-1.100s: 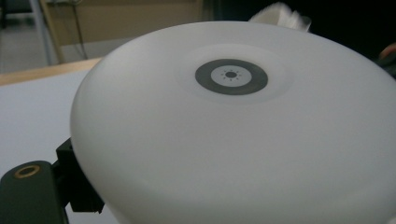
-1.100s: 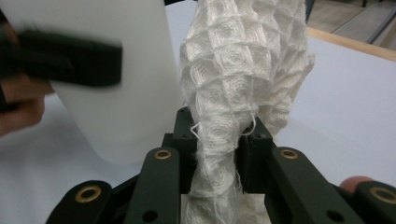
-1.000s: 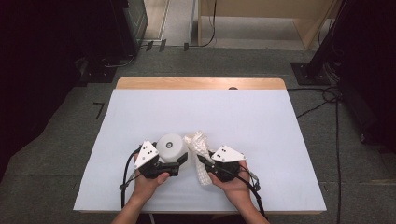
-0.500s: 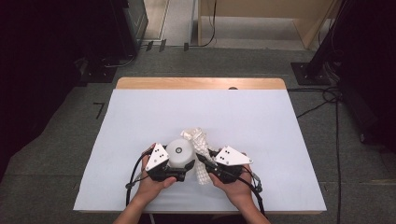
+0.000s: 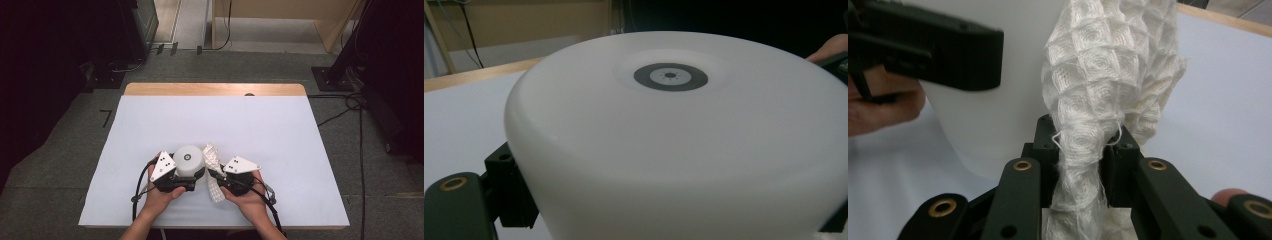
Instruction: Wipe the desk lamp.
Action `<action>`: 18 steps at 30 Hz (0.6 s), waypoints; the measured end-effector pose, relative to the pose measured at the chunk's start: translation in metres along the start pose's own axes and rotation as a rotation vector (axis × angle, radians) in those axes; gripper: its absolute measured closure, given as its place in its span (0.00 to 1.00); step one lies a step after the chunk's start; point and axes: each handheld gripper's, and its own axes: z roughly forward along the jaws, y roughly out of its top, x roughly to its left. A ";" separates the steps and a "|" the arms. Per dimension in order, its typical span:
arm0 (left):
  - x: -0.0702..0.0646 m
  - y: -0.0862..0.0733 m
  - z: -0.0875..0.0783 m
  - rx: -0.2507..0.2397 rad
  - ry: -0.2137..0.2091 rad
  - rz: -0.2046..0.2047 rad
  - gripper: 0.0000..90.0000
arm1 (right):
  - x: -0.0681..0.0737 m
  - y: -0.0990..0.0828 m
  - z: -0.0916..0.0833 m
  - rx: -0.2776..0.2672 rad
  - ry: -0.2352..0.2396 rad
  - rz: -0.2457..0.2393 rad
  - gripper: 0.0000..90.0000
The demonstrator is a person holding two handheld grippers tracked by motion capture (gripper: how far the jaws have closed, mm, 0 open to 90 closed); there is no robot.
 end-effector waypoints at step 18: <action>0.016 -0.005 0.028 0.019 0.081 0.058 0.09 | -0.053 0.022 -0.030 -0.033 -0.172 0.027 0.81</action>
